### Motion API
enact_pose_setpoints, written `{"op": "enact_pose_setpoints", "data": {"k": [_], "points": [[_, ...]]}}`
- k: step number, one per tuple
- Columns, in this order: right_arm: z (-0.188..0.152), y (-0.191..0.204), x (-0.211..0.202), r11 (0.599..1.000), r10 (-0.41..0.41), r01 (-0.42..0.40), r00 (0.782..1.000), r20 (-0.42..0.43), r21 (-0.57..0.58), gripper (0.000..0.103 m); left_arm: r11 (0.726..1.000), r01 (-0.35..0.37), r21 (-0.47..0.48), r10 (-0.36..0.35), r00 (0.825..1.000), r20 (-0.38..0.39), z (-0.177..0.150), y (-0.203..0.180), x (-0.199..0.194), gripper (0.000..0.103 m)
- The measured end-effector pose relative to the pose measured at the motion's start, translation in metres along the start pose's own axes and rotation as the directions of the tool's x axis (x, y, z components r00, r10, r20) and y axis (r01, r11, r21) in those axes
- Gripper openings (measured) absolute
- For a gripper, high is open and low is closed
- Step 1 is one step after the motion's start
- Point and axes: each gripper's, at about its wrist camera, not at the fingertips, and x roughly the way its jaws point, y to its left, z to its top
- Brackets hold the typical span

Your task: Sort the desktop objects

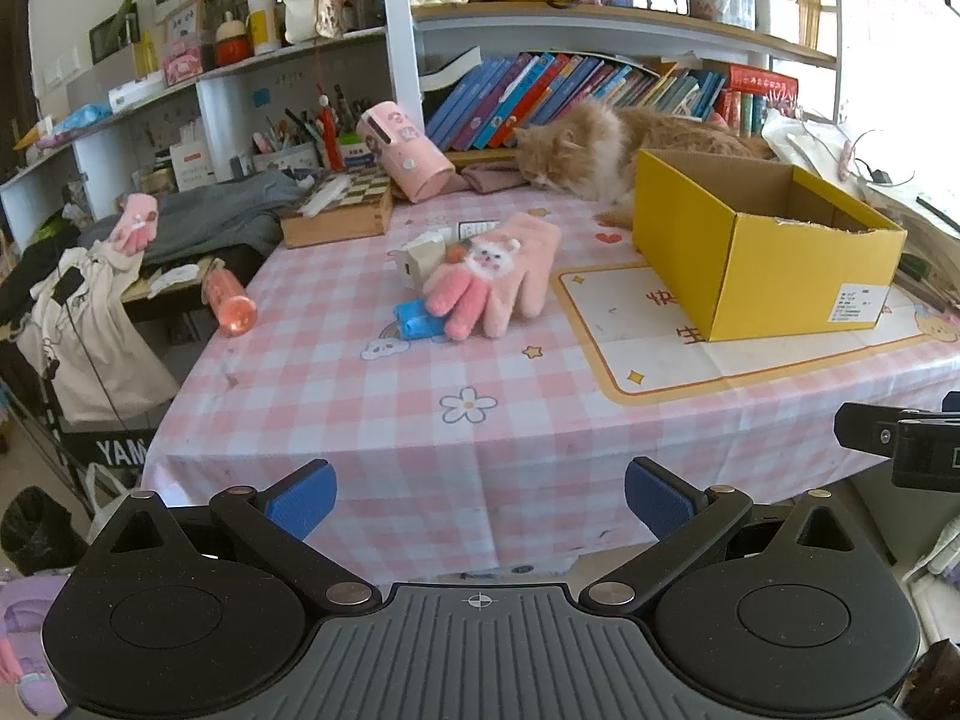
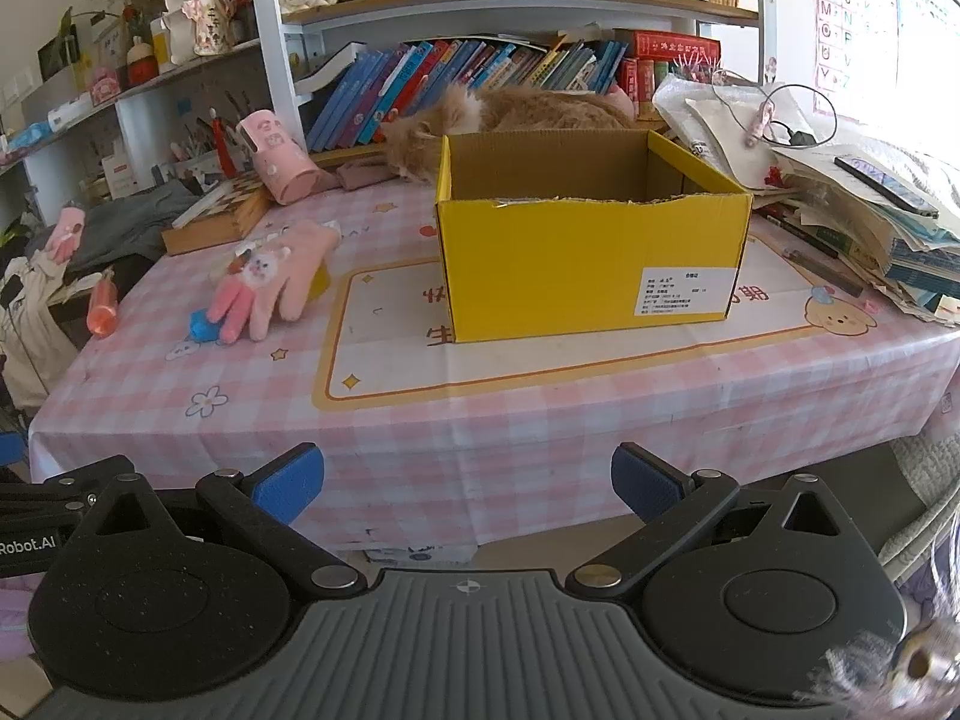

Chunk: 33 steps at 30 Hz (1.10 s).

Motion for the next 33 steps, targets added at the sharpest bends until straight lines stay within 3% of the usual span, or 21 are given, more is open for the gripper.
{"op": "enact_pose_setpoints", "data": {"k": [33], "points": [[-0.0002, 0.0023, 0.0100, 1.000, 0.004, -0.004, 1.000, -0.030, -0.005, 0.103, 1.000, 0.013, -0.004, -0.013, 1.000, -0.011, -0.0002, 0.0033, 0.0071, 0.103]]}}
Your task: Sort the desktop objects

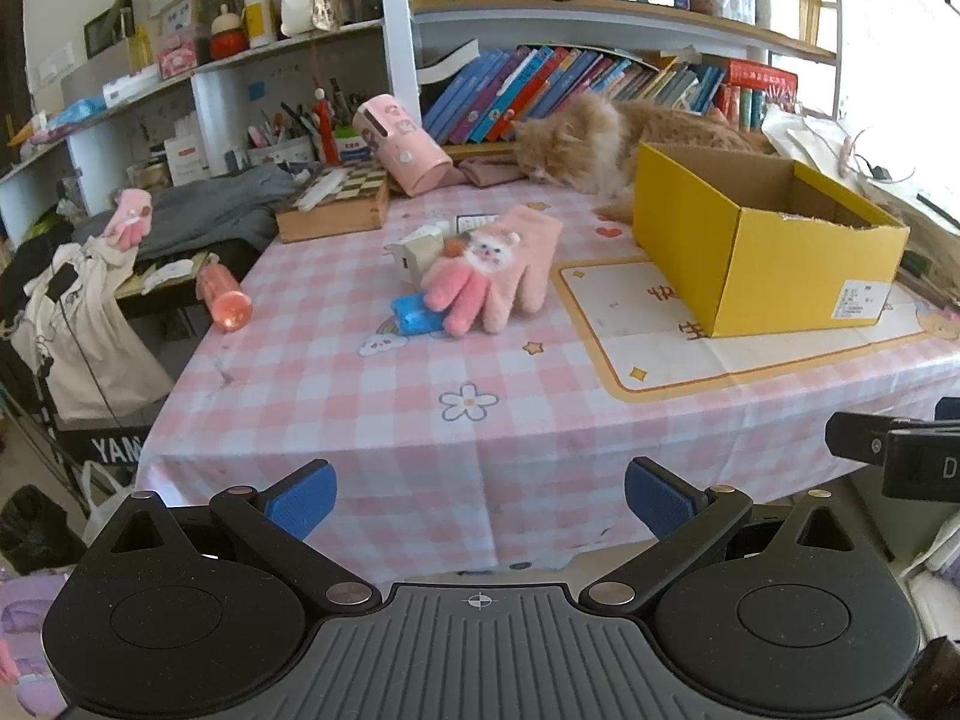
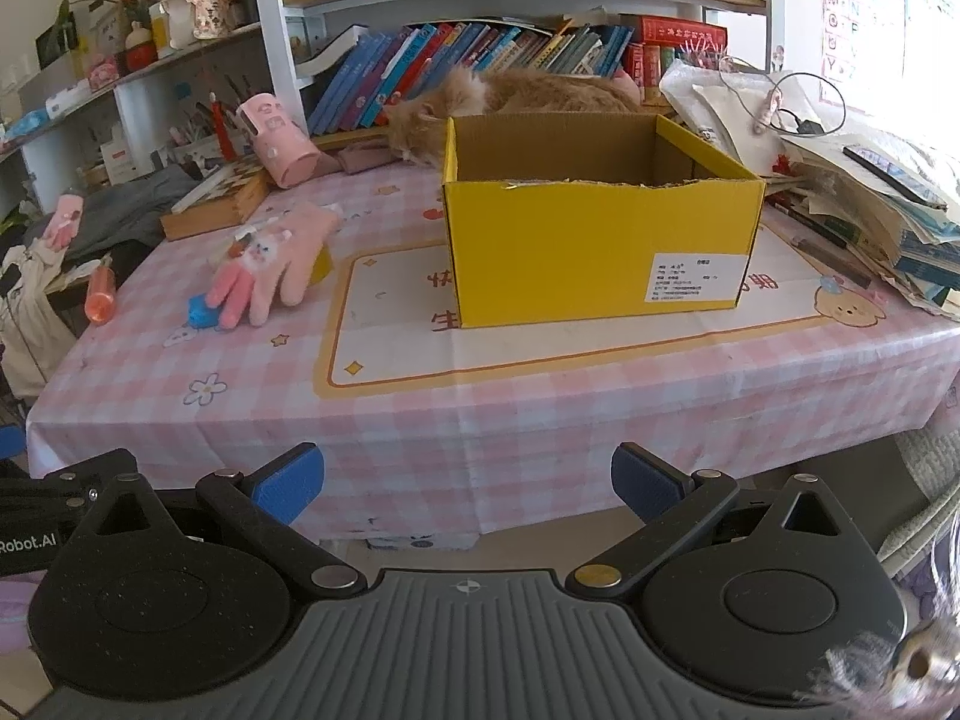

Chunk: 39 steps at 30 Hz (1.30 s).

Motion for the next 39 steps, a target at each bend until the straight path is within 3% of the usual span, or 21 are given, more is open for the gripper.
{"op": "enact_pose_setpoints", "data": {"k": [16, 28, 39], "points": [[0.006, 0.024, 0.005, 0.998, 0.047, -0.047, 0.999, -0.003, -0.034, 0.102, 0.994, 0.050, 0.096, -0.052, 0.998, 0.020, 0.004, 0.006, 0.000, 0.103], [0.015, 0.049, 0.012, 0.989, 0.099, -0.097, 0.995, 0.011, -0.110, 0.100, 1.000, 0.020, -0.014, -0.020, 1.000, 0.000, 0.002, 0.036, 0.005, 0.103], [0.028, 0.068, 0.031, 0.980, 0.133, -0.128, 0.991, 0.020, -0.154, 0.094, 1.000, 0.009, -0.020, -0.009, 1.000, 0.017, 0.008, 0.046, 0.011, 0.103]]}}
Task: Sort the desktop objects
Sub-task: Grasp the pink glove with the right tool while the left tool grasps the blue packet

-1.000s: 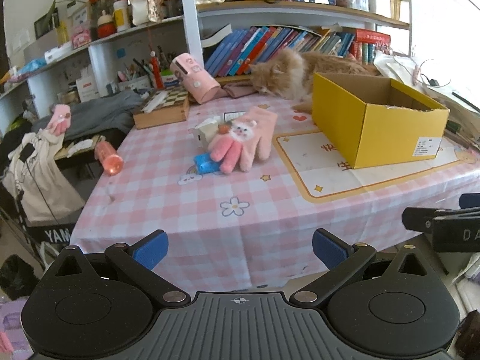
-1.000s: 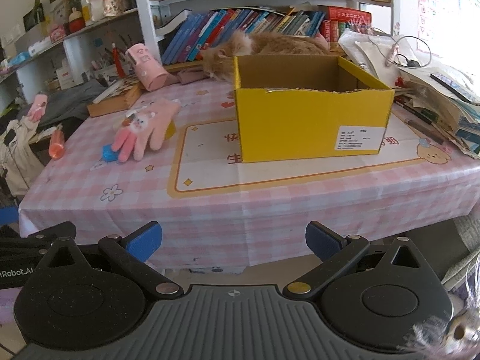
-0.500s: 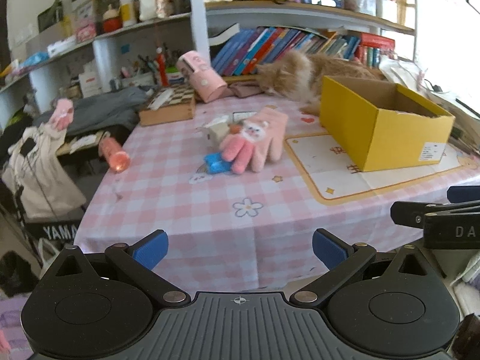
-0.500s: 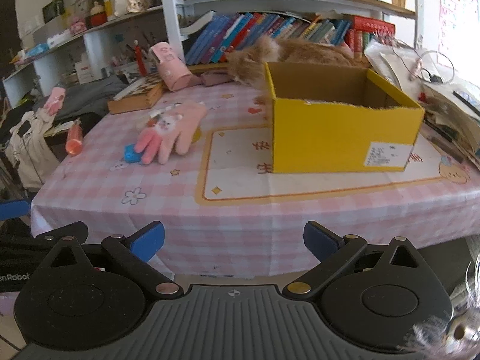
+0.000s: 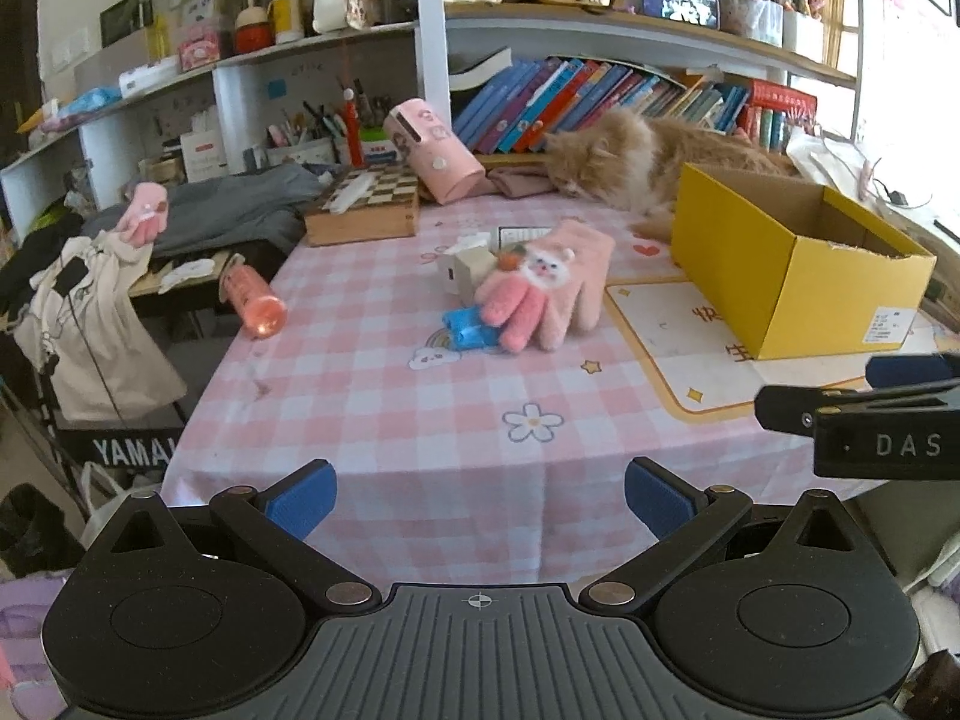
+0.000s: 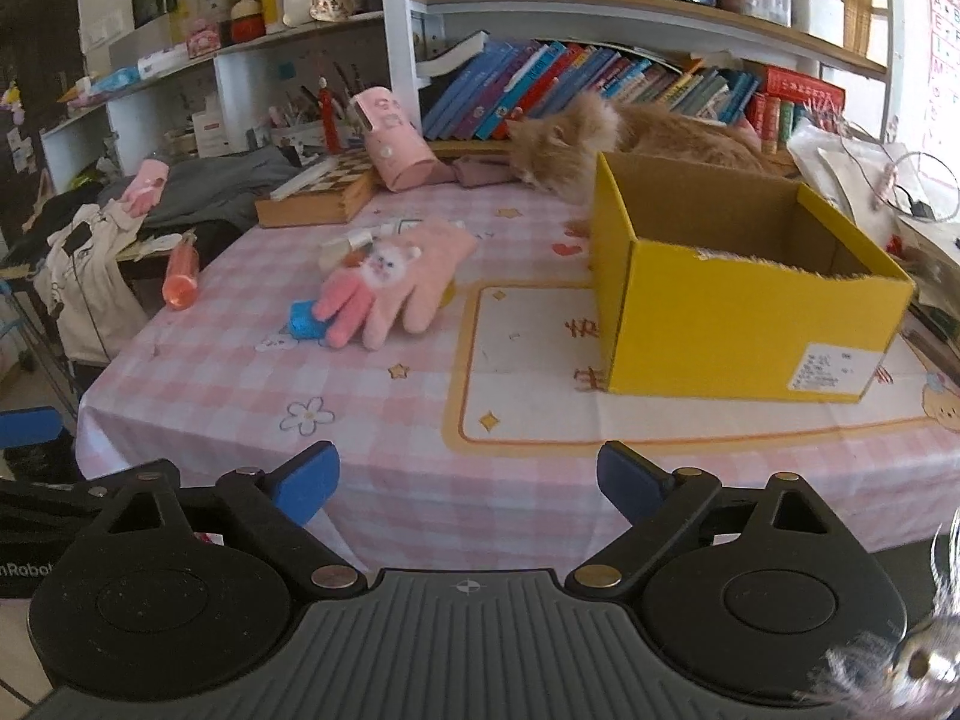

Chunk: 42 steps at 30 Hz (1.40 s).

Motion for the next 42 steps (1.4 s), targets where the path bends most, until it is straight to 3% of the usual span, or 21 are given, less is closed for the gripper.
{"op": "enact_pose_setpoints", "data": {"k": [14, 23, 42], "points": [[0.033, 0.005, 0.043, 0.998, 0.032, -0.031, 0.999, 0.023, -0.048, 0.094, 0.994, 0.006, 0.113, -0.007, 1.000, 0.008, 0.028, -0.007, 0.041, 0.103], [0.067, 0.003, 0.083, 0.997, 0.053, -0.053, 0.999, 0.008, -0.060, 0.094, 0.992, 0.028, 0.124, -0.027, 1.000, -0.014, 0.054, -0.005, 0.077, 0.103], [0.118, -0.008, 0.193, 0.986, 0.156, -0.145, 0.975, -0.157, 0.081, 0.094, 0.987, 0.048, 0.150, -0.027, 0.990, -0.140, 0.086, -0.002, 0.150, 0.103]]}}
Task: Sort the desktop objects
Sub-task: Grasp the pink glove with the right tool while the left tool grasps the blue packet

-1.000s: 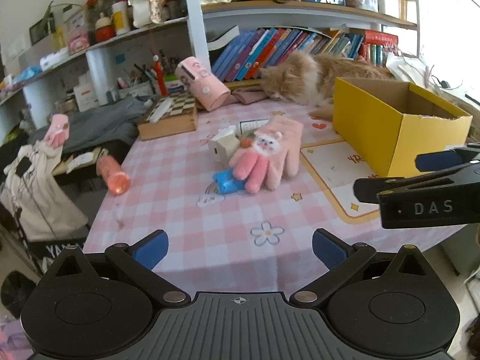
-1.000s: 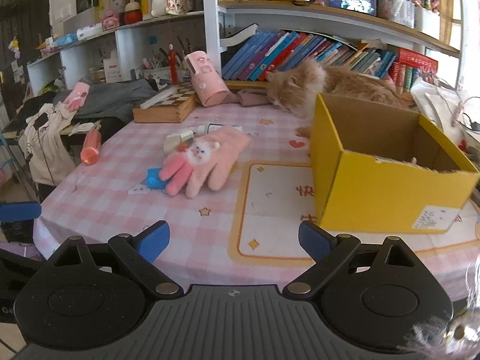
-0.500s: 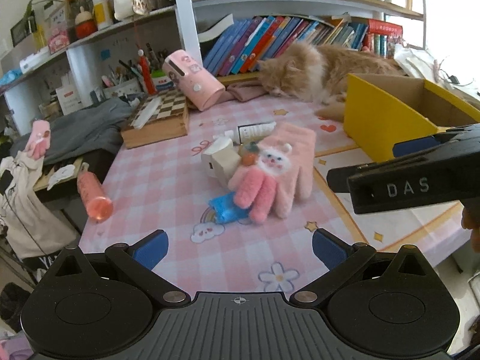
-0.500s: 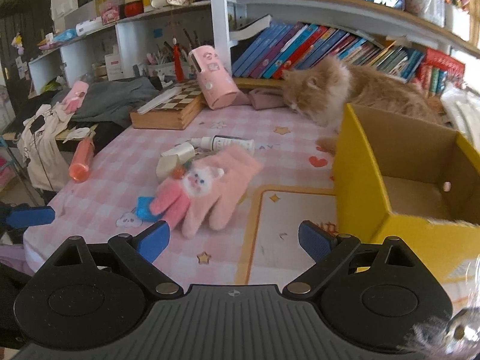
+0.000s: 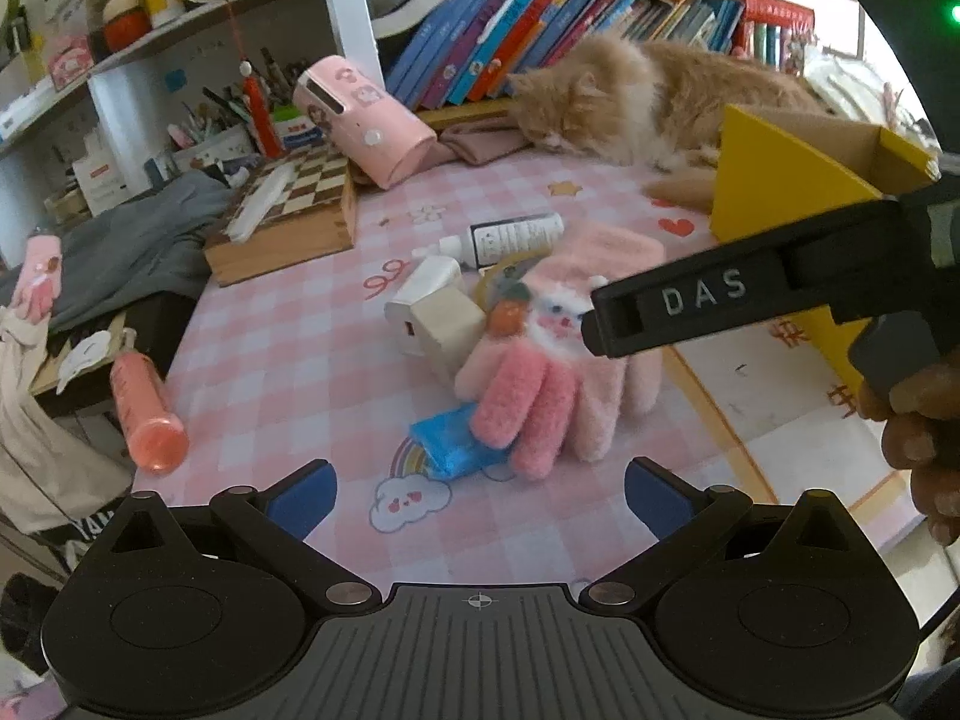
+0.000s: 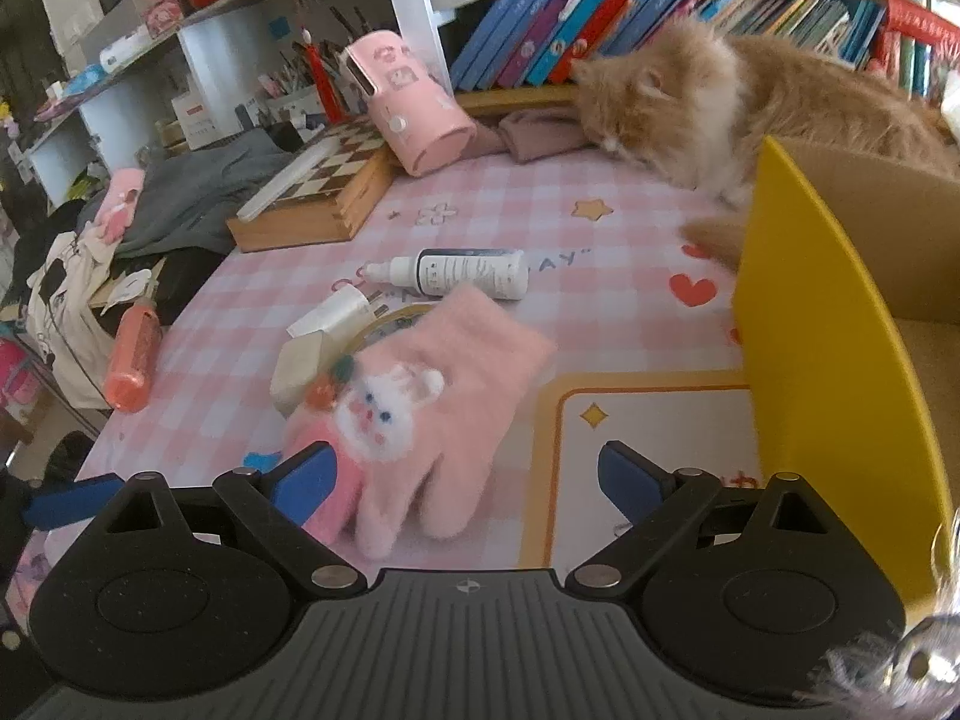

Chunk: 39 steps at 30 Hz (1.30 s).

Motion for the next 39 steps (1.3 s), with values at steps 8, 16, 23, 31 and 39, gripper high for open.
{"op": "enact_pose_setpoints", "data": {"k": [8, 16, 23, 31, 39], "points": [[0.014, -0.001, 0.030, 0.999, 0.025, -0.024, 0.999, -0.048, 0.024, 0.094, 1.000, -0.006, -0.003, 0.005, 0.999, -0.045, 0.008, 0.008, 0.018, 0.103], [0.023, 0.002, 0.034, 0.998, 0.058, -0.058, 0.998, -0.035, -0.012, 0.053, 1.000, 0.001, -0.025, -0.003, 0.997, -0.076, 0.014, 0.010, 0.030, 0.103], [0.029, -0.015, 0.009, 0.998, 0.056, -0.057, 0.994, 0.095, 0.012, 0.009, 0.999, 0.026, -0.040, -0.029, 0.996, -0.083, 0.018, 0.009, 0.040, 0.103], [0.033, -0.015, -0.025, 0.998, 0.011, 0.005, 0.960, 0.279, -0.059, 0.008, 0.995, 0.020, -0.101, -0.031, 0.994, -0.107, 0.022, 0.014, 0.057, 0.098], [0.029, -0.013, -0.019, 0.996, 0.020, 0.000, 0.972, 0.232, -0.088, 0.008, 0.982, -0.005, -0.190, -0.019, 0.992, -0.124, 0.022, 0.026, 0.074, 0.058]]}}
